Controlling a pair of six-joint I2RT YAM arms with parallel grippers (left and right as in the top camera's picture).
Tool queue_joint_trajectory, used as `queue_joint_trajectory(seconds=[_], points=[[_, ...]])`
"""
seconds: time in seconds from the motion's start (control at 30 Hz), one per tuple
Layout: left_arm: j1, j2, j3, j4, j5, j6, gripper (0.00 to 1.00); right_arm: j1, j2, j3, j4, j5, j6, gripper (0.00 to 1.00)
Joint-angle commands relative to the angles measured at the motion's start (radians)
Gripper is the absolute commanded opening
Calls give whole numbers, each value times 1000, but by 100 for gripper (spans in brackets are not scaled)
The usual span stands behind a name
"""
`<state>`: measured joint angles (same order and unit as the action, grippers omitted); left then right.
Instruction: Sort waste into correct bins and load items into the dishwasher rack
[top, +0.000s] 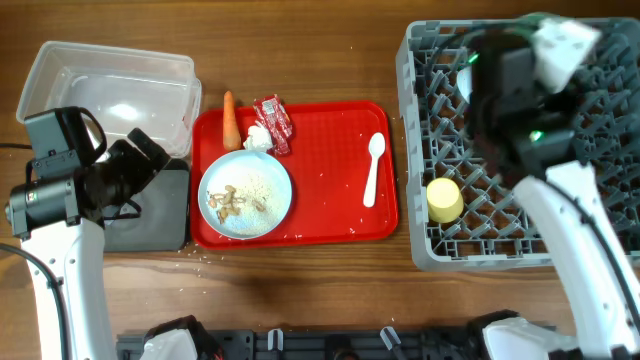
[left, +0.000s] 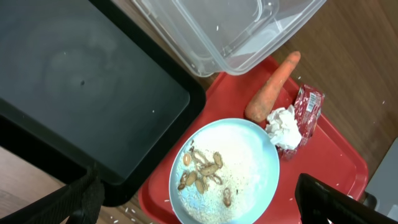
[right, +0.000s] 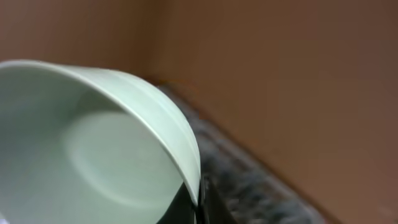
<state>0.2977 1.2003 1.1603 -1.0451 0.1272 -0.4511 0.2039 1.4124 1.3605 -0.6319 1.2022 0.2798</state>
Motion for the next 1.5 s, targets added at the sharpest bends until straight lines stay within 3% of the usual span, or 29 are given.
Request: queue_joint_trajectory(seconds=[0.0, 0.13, 0.2, 0.47, 0.67, 0.87, 1.3, 1.33, 1.37, 1.4, 1.43, 1.47], points=[[6, -2, 5, 0, -6, -6, 100, -94, 104, 2, 180, 171, -297, 4], [6, -2, 5, 0, -6, -6, 100, -180, 250, 2, 517, 212, -632, 4], [6, -2, 5, 0, -6, -6, 100, -205, 303, 2, 563, 212, -681, 4], [6, -2, 5, 0, -6, -6, 100, -236, 455, -16, 564, 165, -660, 4], [6, -2, 5, 0, -6, -6, 100, -245, 465, -41, 558, 104, -659, 4], [6, -2, 5, 0, -6, -6, 100, -277, 467, -41, 448, 4, -531, 4], [6, -2, 5, 0, -6, -6, 100, -291, 535, -41, 455, -15, -537, 4], [6, -2, 5, 0, -6, -6, 100, -289, 535, -41, 455, -20, -534, 7], [6, -2, 5, 0, -6, -6, 100, -285, 534, -41, 455, -28, -531, 16], [6, -2, 5, 0, -6, -6, 100, -279, 528, -40, 455, -37, -520, 59], [6, -2, 5, 0, -6, -6, 100, -276, 518, -40, 452, -50, -510, 70], [6, -2, 5, 0, -6, -6, 100, -275, 504, -40, 444, -83, -512, 73]])
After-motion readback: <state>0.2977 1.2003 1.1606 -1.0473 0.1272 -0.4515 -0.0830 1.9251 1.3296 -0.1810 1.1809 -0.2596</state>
